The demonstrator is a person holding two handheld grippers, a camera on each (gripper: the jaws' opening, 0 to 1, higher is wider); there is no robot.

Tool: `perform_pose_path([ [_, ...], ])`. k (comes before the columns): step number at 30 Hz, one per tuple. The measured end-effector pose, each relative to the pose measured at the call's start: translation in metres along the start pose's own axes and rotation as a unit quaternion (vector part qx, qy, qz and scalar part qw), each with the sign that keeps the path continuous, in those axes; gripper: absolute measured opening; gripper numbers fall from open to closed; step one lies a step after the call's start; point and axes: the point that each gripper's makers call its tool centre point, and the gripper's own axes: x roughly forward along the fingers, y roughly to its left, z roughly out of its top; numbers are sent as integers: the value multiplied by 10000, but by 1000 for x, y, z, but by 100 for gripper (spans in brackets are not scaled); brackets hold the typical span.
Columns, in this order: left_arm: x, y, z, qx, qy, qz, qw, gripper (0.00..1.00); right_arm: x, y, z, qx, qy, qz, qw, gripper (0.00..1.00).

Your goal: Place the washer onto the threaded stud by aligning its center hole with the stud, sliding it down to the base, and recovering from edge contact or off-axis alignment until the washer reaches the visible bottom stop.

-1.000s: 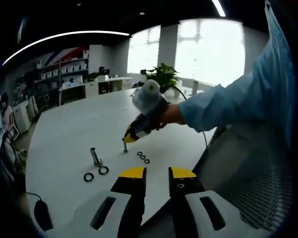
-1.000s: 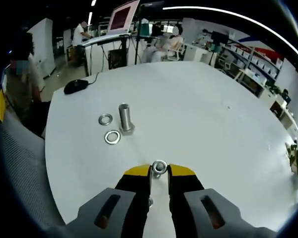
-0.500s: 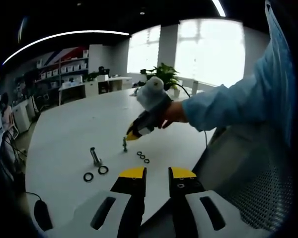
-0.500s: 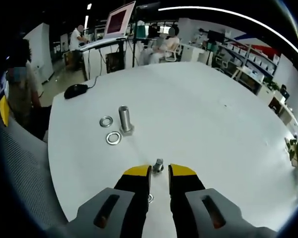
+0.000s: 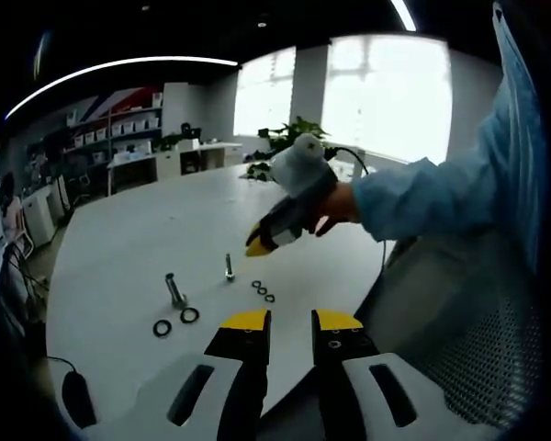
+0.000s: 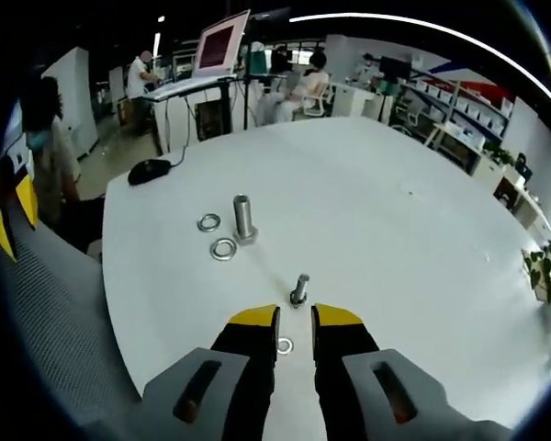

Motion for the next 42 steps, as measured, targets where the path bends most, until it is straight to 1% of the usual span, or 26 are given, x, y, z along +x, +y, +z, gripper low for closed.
perform_pose_path([
  [3,0,0,0,-1,-6,2,10000,15,-4,2,1,115,-49,32,9999,16],
  [9,0,0,0,-2,-11,1,10000,16,-5,5,-1,125,-22,77,9999,16],
  [14,0,0,0,-5,-4,-6,10000,15,-1,11,-9,43,134,191,9997,16],
  [17,0,0,0,-16,-10,1,10000,15,4,19,-16,35,284,370,9989,16],
  [21,0,0,0,-17,-3,-6,10000,15,9,33,-32,-113,588,618,9963,16],
  [24,0,0,0,-16,-4,-8,10000,15,14,38,-39,-133,692,725,9949,16],
  [34,0,-1,-1,-24,23,-45,10000,15,18,45,-55,-161,968,883,9912,16],
  [40,1,-2,-2,-27,39,-75,10000,15,23,52,-69,-296,1210,984,9873,16],
  [42,1,-2,-2,-28,41,-81,10000,16,25,52,-72,-319,1238,986,9869,16],
])
